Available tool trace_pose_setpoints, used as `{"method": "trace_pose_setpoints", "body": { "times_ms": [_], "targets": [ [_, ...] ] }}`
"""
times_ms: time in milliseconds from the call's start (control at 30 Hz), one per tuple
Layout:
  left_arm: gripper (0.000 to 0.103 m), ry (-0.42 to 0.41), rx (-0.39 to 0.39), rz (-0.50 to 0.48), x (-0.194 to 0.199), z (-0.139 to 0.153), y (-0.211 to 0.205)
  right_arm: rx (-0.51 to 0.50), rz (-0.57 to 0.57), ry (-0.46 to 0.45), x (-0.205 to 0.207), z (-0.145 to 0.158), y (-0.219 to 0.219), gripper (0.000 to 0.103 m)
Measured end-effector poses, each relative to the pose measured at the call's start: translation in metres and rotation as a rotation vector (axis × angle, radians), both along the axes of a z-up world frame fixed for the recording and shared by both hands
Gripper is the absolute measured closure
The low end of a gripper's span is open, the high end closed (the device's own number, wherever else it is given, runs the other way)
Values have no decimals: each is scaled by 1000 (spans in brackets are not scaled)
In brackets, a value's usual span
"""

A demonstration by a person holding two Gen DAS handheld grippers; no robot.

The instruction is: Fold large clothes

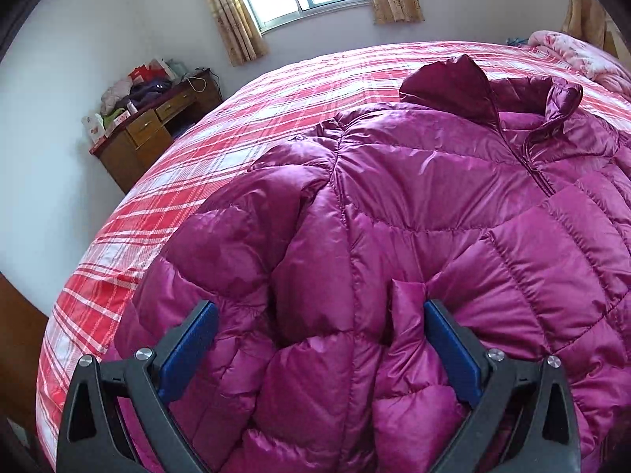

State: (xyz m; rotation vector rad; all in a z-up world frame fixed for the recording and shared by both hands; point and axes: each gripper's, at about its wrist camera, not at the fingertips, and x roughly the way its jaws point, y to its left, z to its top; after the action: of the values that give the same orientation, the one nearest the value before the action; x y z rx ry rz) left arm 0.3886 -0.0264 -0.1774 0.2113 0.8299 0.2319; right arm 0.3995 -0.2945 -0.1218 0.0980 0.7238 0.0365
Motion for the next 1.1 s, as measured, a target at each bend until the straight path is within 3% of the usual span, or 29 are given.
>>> {"method": "trace_pose_setpoints", "body": {
  "times_ms": [100,200,433,500,567,633,733,833,1100],
  "targets": [
    [1,-1,-41,27,2,0,8,-23,12,59,28,-12,6,53],
    [1,6,-48,23,4,-1,8,-30,23,181,49,-50,5,52],
    [1,9,-52,25,6,-2,9,-59,-6,166,36,-33,3,52],
    [1,11,-60,26,7,-2,10,-40,-10,140,16,-19,11,43],
    [1,11,-56,26,8,-2,10,-39,35,97,-8,-6,24,24],
    [1,12,-58,27,8,-3,10,-70,99,65,-28,-1,48,20],
    [1,13,-65,27,7,-2,10,-118,146,88,-35,-17,75,20],
    [1,16,-79,19,7,-2,11,-152,148,149,-24,-52,82,19],
    [1,32,-146,12,9,0,21,-153,140,151,-22,-57,82,16]
  ]
}}
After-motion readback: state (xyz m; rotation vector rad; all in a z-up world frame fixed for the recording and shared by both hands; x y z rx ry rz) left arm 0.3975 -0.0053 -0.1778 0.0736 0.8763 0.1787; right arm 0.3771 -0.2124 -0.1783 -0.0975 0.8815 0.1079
